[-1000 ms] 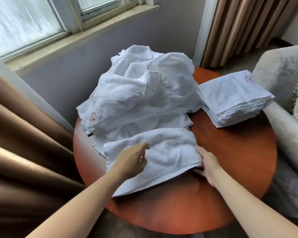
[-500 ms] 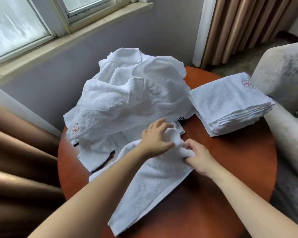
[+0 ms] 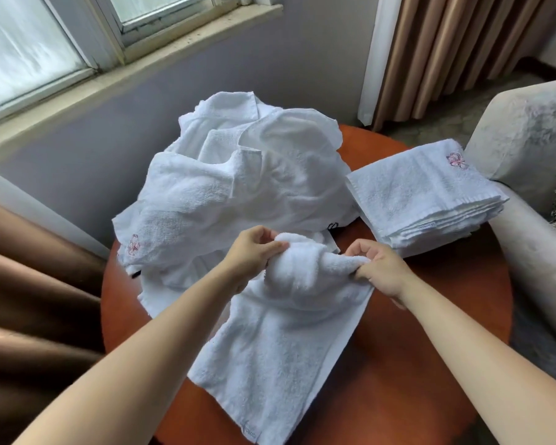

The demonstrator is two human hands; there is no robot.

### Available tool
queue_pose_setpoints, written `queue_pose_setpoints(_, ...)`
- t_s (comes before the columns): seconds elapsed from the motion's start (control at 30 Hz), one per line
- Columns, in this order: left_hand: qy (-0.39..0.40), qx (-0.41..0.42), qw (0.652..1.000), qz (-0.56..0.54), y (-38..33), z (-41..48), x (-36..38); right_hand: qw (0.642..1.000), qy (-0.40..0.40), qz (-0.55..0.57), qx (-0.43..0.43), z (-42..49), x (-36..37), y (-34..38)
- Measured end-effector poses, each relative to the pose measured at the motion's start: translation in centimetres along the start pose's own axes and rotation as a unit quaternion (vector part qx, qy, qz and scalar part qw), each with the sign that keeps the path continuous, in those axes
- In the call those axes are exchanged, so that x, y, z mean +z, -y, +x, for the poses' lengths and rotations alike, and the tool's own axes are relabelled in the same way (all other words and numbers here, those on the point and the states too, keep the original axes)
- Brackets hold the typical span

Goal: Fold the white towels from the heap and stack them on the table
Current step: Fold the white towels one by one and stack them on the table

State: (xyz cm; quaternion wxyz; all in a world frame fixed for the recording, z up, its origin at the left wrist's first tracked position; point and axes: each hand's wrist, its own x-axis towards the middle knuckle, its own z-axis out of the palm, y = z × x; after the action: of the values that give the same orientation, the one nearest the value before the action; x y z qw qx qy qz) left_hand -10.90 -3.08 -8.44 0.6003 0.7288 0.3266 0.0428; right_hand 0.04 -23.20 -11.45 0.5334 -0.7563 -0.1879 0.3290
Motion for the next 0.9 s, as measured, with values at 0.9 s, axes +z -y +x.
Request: queue_pose_setpoints(0.9, -0.057, 0.140, 0.974, -0.167, -8.3, -6.7, -5.5, 0.971, -0.032, 0.098, -0.217, -3.3, -0.5, 14.8)
